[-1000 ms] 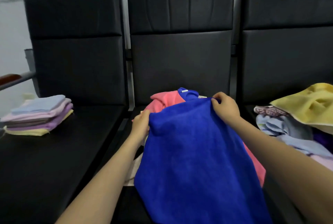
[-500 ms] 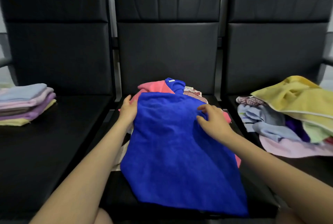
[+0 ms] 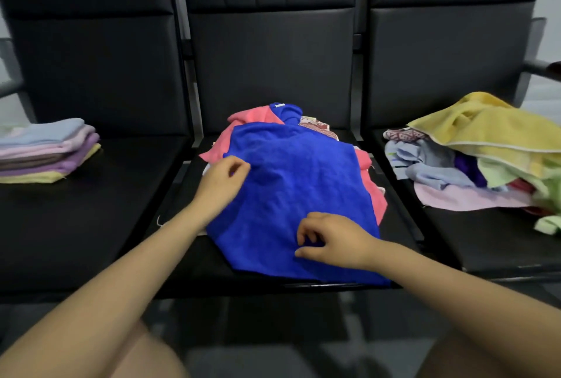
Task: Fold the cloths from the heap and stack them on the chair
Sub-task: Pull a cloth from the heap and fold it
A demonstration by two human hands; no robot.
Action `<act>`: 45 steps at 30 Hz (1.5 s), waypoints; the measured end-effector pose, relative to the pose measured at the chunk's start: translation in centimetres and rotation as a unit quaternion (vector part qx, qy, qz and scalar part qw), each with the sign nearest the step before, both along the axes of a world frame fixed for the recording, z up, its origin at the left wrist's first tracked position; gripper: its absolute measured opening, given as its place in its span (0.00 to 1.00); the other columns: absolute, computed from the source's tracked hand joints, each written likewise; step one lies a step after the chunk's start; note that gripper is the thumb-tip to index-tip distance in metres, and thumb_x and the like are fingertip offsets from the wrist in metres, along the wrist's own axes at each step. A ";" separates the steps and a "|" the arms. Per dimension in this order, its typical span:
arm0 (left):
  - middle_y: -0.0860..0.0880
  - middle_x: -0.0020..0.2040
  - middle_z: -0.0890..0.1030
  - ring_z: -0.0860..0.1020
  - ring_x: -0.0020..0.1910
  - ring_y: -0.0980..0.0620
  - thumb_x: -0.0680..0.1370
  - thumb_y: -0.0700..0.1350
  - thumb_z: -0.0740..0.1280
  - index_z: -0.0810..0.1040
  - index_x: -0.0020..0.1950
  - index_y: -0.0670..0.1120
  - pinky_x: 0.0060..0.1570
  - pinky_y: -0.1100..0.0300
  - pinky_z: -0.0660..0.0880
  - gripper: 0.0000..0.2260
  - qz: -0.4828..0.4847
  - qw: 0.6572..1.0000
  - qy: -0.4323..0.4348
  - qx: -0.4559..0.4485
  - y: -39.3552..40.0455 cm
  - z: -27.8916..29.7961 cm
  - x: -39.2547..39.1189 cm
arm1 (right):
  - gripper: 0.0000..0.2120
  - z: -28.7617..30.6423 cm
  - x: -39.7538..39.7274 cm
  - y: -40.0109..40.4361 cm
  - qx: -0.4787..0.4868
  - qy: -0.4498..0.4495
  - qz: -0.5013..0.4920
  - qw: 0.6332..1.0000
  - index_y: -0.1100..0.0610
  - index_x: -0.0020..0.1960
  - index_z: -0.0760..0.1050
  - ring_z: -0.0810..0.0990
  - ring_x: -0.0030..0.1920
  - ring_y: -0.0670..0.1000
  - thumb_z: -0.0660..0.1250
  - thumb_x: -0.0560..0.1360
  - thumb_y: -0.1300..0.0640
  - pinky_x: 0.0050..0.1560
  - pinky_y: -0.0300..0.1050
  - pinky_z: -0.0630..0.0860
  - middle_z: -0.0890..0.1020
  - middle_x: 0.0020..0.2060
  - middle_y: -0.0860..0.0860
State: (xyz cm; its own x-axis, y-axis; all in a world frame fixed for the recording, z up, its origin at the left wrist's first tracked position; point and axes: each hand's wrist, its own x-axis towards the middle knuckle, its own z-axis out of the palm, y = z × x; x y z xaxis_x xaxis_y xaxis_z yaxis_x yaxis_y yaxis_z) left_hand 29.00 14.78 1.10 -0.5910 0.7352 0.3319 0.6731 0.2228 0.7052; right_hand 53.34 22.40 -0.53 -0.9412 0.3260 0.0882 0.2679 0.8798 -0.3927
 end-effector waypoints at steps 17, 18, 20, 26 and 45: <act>0.53 0.46 0.75 0.73 0.47 0.52 0.79 0.45 0.62 0.72 0.49 0.49 0.43 0.55 0.71 0.01 -0.200 0.934 0.269 -0.123 -6.0 -2.3 6.5 | 0.04 -0.3 0.3 -0.5 -0.138 0.073 -0.082 0.984 0.53 0.49 0.67 0.70 0.35 0.46 0.58 0.81 0.60 0.42 0.44 0.68 0.73 0.35 0.45; 0.52 0.46 0.75 0.73 0.45 0.52 0.79 0.43 0.60 0.71 0.49 0.48 0.44 0.53 0.72 0.01 -0.183 0.946 0.247 -0.103 -5.6 -2.2 6.2 | 0.03 -0.3 0.1 -0.3 -0.159 0.084 -0.102 0.978 0.53 0.49 0.68 0.70 0.34 0.45 0.58 0.81 0.59 0.42 0.44 0.69 0.73 0.34 0.44; 0.51 0.42 0.74 0.72 0.40 0.52 0.78 0.42 0.54 0.67 0.46 0.51 0.42 0.52 0.72 0.04 -0.162 0.969 0.174 -0.070 -5.1 -2.1 5.8 | 0.03 -0.5 -0.2 -0.1 -0.169 0.101 -0.110 0.974 0.52 0.48 0.70 0.70 0.32 0.43 0.60 0.81 0.55 0.39 0.40 0.69 0.74 0.32 0.44; 0.46 0.33 0.71 0.69 0.33 0.50 0.81 0.47 0.56 0.68 0.49 0.54 0.39 0.56 0.69 0.03 -0.210 0.978 0.014 -0.014 -4.5 -1.2 7.0 | 0.07 0.2 -0.6 0.5 -0.188 0.085 -0.058 0.977 0.48 0.42 0.74 0.73 0.33 0.39 0.70 0.75 0.48 0.38 0.33 0.68 0.77 0.31 0.35; 0.54 0.42 0.84 0.79 0.41 0.59 0.79 0.45 0.66 0.82 0.46 0.54 0.40 0.69 0.71 0.07 -0.124 0.989 -0.028 -0.073 -7.4 1.7 -2.9 | 0.08 3.7 5.4 8.7 -0.175 0.116 -0.172 0.962 0.51 0.44 0.80 0.79 0.40 0.39 0.65 0.79 0.58 0.44 0.31 0.71 0.83 0.36 0.41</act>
State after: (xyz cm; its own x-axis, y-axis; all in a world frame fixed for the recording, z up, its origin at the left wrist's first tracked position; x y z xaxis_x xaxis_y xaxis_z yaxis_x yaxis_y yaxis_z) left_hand 26.11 7.35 2.79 -0.4011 0.8974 0.1840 0.6813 0.1580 0.7148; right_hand 58.75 31.11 3.21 -0.7402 0.6630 0.1117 0.3892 0.5580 -0.7329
